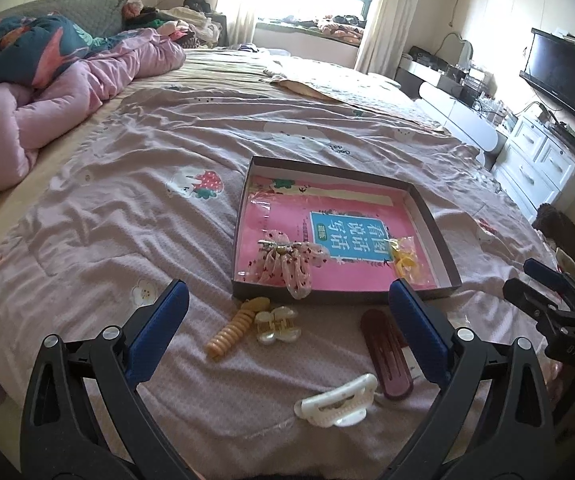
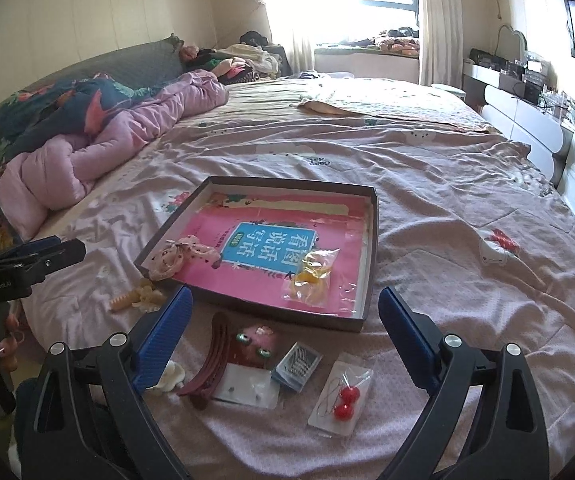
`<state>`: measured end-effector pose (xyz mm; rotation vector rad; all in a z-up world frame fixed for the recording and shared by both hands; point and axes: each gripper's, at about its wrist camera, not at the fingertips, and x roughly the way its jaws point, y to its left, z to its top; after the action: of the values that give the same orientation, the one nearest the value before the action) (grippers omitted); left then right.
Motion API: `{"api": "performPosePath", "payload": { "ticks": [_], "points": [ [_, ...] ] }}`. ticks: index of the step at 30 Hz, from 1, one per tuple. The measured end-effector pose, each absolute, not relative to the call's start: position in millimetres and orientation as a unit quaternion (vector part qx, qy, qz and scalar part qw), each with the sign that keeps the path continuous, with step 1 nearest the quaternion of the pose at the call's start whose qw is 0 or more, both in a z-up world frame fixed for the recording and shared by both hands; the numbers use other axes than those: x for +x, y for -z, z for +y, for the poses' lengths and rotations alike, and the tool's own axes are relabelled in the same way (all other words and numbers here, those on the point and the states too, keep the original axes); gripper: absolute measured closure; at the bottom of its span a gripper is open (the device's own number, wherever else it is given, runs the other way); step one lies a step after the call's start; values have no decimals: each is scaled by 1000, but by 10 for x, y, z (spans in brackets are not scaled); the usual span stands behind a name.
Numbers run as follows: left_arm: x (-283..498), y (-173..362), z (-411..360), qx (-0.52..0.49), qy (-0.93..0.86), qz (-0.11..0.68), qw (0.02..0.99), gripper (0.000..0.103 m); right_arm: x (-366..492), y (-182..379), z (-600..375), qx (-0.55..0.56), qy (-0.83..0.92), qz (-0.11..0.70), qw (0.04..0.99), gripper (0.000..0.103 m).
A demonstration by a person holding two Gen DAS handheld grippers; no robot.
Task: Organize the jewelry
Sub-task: 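Withdraw both grippers from the tray back toward the remaining accessories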
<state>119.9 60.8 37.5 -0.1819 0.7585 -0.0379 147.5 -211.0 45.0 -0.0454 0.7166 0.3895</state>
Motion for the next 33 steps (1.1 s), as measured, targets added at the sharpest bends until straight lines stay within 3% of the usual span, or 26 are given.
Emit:
{"api": "performPosePath", "payload": {
  "ticks": [33],
  "points": [
    [739,-188,195,-63,25,384,921,12,1012,-189,-2516,-36,-188,369,909,11]
  ]
}}
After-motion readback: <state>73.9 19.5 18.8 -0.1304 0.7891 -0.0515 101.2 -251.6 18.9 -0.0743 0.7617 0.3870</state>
